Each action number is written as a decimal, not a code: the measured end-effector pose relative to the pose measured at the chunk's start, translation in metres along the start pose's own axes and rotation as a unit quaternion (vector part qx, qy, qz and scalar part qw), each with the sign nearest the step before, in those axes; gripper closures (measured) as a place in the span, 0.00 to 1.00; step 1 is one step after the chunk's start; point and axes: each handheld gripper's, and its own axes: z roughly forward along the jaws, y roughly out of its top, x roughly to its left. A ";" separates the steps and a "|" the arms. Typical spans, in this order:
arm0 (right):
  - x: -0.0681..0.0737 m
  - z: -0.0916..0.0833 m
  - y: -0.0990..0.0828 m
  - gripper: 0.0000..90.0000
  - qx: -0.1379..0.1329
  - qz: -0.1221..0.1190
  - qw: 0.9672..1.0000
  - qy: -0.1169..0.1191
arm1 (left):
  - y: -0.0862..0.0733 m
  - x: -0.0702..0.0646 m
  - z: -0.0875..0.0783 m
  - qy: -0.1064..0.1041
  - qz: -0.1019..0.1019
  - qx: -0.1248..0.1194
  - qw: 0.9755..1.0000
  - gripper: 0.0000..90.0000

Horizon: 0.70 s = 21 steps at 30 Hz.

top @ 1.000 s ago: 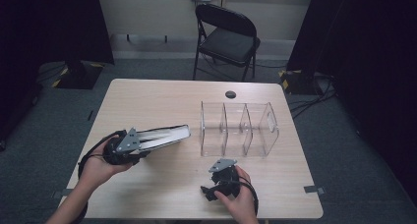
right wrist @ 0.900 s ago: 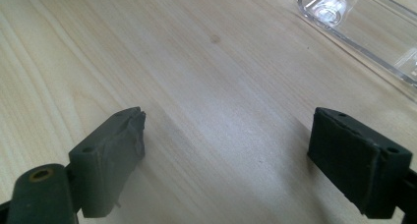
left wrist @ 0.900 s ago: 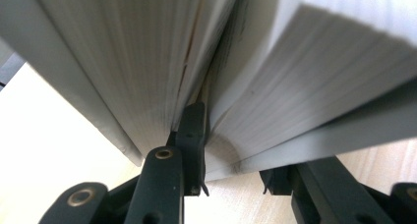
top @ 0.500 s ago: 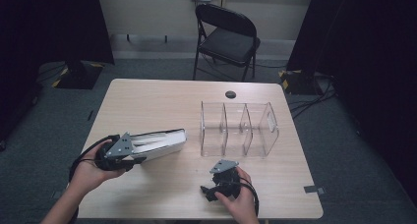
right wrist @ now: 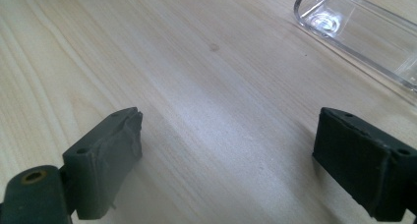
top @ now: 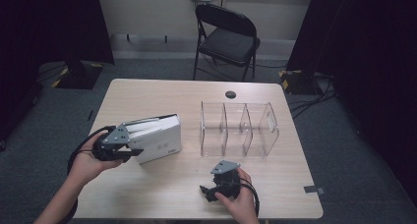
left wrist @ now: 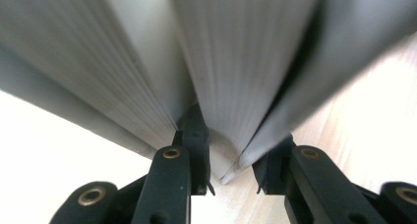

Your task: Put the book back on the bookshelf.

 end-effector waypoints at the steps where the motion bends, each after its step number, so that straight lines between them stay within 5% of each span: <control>1: 0.001 0.000 0.000 0.11 0.001 0.003 1.000 0.001 | 0.000 0.000 0.001 0.001 -0.003 0.001 1.000 0.79; 21: 0.000 0.002 -0.003 0.11 -0.022 0.004 1.000 -0.002 | 0.005 -0.001 -0.001 -0.008 -0.002 0.020 1.000 0.82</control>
